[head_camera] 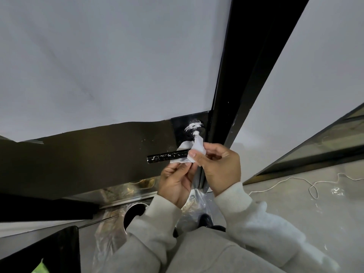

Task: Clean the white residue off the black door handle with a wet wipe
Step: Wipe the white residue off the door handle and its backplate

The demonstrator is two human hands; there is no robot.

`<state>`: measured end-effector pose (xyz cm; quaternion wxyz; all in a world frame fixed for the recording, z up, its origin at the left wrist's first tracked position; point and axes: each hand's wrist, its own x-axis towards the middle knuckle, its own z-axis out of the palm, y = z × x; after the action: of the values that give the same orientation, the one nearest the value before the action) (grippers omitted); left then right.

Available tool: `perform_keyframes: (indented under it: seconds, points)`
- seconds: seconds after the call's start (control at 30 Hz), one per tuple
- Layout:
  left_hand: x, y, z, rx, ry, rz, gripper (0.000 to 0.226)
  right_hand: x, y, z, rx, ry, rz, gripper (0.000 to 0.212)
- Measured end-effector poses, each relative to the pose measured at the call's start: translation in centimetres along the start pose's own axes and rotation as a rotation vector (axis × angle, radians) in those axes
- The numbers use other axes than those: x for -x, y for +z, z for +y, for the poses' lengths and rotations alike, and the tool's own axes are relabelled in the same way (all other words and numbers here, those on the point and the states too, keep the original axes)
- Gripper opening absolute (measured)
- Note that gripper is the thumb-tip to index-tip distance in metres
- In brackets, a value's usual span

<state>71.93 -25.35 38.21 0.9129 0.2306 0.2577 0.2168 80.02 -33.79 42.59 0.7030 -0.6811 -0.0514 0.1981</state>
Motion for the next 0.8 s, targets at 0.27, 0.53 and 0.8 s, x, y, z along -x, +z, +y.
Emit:
perform_keyframes:
  seconds: [0.27,0.53,0.8]
  points:
    - [-1.5,0.6,0.9,-0.077,0.056,-0.163,0.034,0.2,0.0,1.0,-0.346,0.067,-0.050,0.019]
    - [-2.6,0.8,0.9,-0.189,0.055,-0.101,0.037,-0.7,-0.8,1.0,-0.252,0.026,-0.088,0.030]
    - [-3.2,0.8,0.5,-0.207,0.029,-0.119,0.044,-1.1,-0.7,-0.3,-0.050,0.034,-0.108,0.033]
